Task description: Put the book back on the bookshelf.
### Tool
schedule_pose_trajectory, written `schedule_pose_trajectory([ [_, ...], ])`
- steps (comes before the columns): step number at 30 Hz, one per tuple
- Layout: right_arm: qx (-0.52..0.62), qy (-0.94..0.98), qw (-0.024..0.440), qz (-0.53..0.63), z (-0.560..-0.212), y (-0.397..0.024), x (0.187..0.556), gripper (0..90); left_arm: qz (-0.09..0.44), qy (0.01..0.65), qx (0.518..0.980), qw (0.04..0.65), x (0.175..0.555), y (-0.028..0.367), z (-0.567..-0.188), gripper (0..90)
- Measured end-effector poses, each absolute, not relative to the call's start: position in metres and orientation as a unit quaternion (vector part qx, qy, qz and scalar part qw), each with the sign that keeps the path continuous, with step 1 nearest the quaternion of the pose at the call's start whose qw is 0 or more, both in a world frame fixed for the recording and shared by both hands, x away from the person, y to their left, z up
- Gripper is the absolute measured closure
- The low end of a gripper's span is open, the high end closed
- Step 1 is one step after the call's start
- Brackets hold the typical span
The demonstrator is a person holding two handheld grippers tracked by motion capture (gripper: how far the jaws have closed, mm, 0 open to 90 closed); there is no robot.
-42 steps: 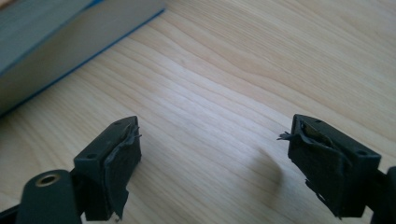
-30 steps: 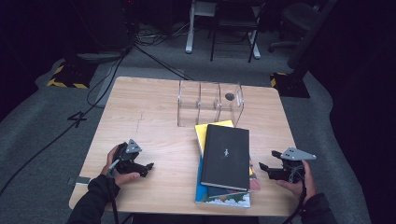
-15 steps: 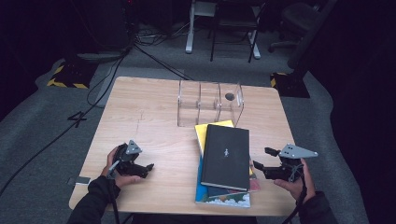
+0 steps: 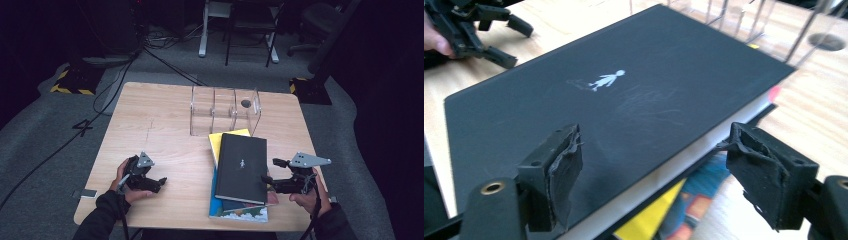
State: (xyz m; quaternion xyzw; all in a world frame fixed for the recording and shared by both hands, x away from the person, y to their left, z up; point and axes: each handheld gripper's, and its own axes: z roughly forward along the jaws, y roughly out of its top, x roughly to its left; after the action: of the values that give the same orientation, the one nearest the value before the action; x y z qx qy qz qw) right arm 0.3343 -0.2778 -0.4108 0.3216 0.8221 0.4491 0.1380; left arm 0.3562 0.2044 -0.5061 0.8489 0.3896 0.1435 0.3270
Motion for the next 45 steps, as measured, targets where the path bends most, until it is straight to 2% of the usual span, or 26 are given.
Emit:
schedule_pose_trajectory([
  [10, 0.327, 0.829, 0.096, 0.443, -0.421, -0.268, 0.344, 14.2, 0.140, 0.381, 0.853, 0.329, 0.354, 0.198, -0.506, 2.0],
  [19, 0.330, 0.832, 0.043, 0.444, -0.430, -0.262, 0.360, 0.1, 0.138, 0.374, 0.855, 0.331, 0.353, 0.189, -0.506, 2.6],
  [23, 0.324, 0.836, 0.034, 0.442, -0.430, -0.260, 0.365, 0.0, 0.131, 0.364, 0.860, 0.333, 0.354, 0.181, -0.504, 6.1],
  [28, 0.312, 0.838, 0.035, 0.446, -0.430, -0.256, 0.369, 0.0, 0.115, 0.340, 0.867, 0.347, 0.359, 0.168, -0.502, 16.5],
  [33, 0.307, 0.840, 0.052, 0.445, -0.429, -0.251, 0.371, 0.0, 0.110, 0.321, 0.871, 0.354, 0.366, 0.151, -0.498, 19.7],
  [37, 0.306, 0.840, 0.053, 0.445, -0.428, -0.245, 0.376, 0.0, 0.116, 0.309, 0.874, 0.357, 0.370, 0.141, -0.495, 21.3],
  [45, 0.300, 0.840, 0.051, 0.450, -0.430, -0.236, 0.386, 0.2, 0.117, 0.296, 0.871, 0.374, 0.385, 0.122, -0.490, 29.9],
])
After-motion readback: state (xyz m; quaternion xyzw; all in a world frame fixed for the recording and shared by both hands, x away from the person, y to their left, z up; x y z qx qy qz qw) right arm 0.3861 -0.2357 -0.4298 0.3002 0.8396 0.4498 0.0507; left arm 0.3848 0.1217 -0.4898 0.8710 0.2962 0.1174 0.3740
